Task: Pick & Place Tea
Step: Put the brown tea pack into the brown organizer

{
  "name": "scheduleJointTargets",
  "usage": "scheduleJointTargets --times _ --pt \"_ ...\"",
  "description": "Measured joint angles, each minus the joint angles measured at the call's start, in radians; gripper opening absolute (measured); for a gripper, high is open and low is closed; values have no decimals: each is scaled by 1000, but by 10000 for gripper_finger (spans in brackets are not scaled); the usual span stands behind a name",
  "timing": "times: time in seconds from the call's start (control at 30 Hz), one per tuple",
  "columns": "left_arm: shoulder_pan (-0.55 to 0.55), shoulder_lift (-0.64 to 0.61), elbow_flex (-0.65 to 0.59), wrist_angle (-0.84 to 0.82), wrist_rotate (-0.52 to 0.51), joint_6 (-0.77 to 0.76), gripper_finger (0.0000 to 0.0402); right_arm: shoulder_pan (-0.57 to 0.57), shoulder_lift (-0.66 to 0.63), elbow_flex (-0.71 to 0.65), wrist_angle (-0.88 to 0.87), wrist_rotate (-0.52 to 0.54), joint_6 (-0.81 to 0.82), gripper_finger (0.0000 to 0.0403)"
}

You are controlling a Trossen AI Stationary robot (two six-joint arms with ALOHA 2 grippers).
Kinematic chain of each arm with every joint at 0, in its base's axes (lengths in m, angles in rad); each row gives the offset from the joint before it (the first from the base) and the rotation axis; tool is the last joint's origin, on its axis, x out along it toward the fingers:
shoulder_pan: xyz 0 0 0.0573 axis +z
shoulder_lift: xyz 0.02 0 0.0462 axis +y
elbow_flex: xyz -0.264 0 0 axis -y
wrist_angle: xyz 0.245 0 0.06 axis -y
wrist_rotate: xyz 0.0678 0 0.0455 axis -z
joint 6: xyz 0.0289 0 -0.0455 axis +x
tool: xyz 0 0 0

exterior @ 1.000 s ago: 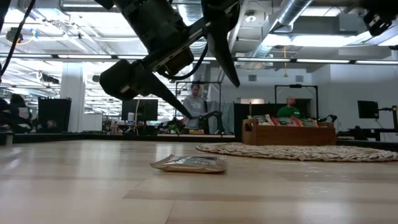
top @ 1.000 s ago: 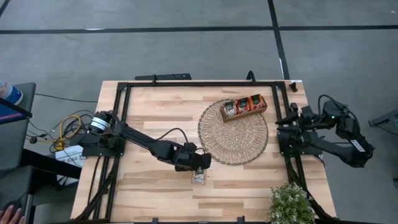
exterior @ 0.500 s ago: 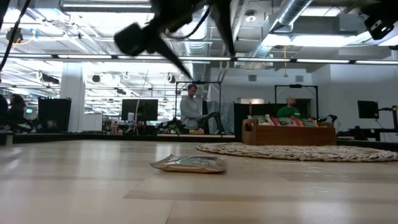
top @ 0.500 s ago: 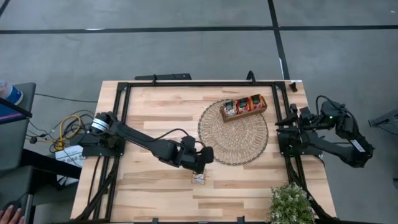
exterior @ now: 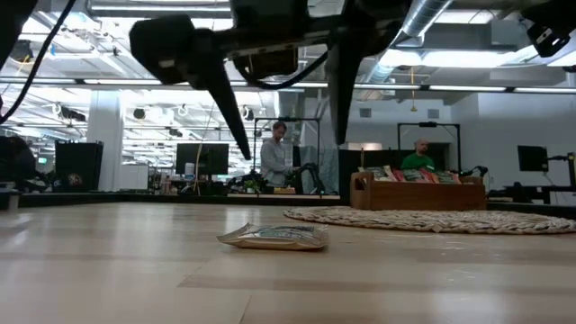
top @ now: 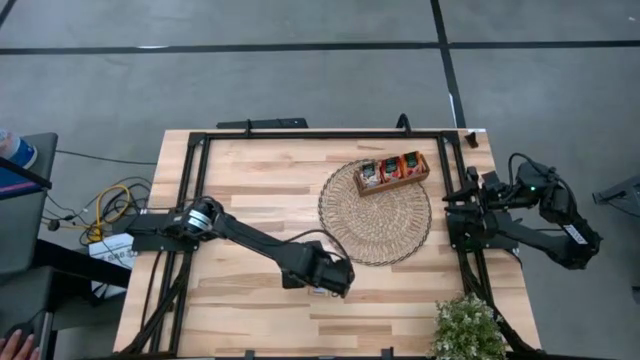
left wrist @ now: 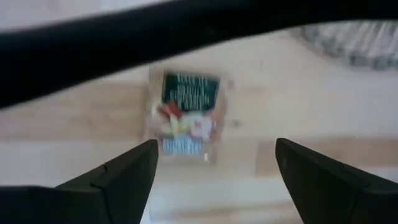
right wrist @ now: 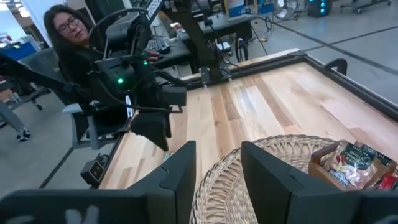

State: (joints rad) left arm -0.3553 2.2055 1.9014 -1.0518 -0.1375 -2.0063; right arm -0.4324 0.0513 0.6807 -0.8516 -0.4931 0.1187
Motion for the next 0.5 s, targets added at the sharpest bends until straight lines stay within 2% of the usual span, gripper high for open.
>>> scheduleJointTargets --times 0.2,0.5 --pt "1 1 -1 22 32 79 319 0 0 0 0 0 5 119" --pt "0 1 -1 30 46 58 318 0 0 0 0 -2 5 119"
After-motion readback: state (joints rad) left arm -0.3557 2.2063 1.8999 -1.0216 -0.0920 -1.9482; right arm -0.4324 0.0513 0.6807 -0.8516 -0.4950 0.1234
